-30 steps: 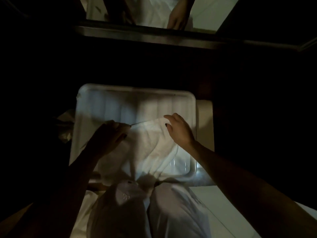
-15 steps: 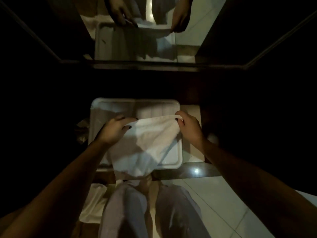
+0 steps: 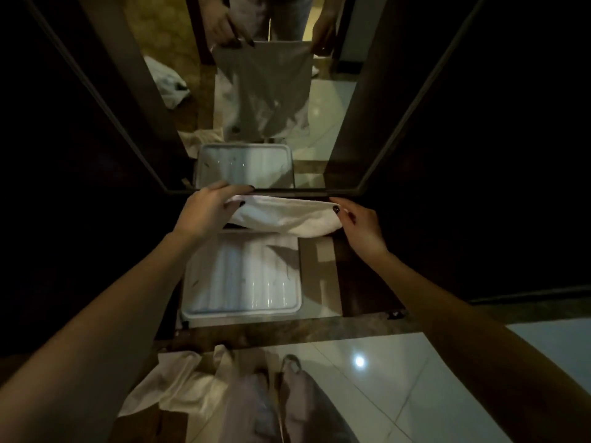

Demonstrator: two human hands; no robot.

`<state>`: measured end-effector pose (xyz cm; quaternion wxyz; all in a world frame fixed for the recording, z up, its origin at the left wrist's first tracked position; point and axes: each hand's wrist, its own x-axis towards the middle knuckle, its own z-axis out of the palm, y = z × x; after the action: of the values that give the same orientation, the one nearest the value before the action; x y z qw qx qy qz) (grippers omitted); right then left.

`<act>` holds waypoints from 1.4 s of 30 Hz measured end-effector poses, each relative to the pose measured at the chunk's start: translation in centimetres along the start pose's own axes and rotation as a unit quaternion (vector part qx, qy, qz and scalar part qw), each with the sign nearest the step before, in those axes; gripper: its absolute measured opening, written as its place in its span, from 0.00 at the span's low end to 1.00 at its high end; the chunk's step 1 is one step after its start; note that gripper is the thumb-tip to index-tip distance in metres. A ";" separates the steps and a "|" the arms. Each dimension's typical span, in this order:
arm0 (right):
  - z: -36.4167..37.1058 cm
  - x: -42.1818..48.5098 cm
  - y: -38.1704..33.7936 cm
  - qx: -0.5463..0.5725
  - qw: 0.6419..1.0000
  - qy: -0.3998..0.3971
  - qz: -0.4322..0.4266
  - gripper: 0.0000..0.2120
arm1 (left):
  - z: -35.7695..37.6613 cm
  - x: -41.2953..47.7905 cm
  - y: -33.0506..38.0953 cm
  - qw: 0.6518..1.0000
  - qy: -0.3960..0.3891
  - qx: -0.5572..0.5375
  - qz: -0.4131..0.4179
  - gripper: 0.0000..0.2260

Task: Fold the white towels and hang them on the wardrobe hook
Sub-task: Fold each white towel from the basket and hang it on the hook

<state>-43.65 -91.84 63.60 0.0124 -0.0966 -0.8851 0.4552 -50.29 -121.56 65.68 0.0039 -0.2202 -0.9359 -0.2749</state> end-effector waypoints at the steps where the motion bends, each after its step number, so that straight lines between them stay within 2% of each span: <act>1: -1.6 -1.2 -1.3 0.003 1.000 0.012 -0.007 0.14 | -1.5 -0.1 1.7 1.000 0.005 -0.003 0.007 0.15; 6: -9.3 -5.7 -5.7 -0.029 0.993 0.095 -0.060 0.14 | -6.6 0.3 8.6 0.998 -0.027 0.011 0.058 0.13; 11: -14.7 -12.4 -6.5 -0.069 0.980 0.175 -0.055 0.13 | -8.7 0.0 14.6 0.993 -0.045 0.020 0.106 0.11; 18: -22.0 -23.6 -3.8 -0.098 0.958 0.268 -0.010 0.13 | -6.0 -1.3 24.5 0.967 -0.091 0.022 0.238 0.10; 24: -31.2 -29.8 1.0 -0.108 0.922 0.369 0.048 0.13 | -0.9 -3.3 36.7 0.923 -0.119 0.005 0.366 0.09; 28: -37.8 -32.5 5.3 -0.127 0.908 0.392 0.068 0.14 | 3.3 -3.7 44.2 0.914 -0.101 -0.002 0.393 0.10; 34: -48.4 -35.6 11.0 -0.115 0.901 0.413 0.056 0.15 | 9.8 -3.7 55.3 0.905 -0.057 0.041 0.420 0.10; 42: -61.7 -36.3 14.5 -0.119 0.893 0.431 0.037 0.14 | 14.2 1.9 68.9 0.944 -0.025 0.028 0.329 0.05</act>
<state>1.06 -40.66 90.37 0.3644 -0.3170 -0.8362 0.2598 -21.84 -61.67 89.22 0.0771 -0.5221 -0.8187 -0.2264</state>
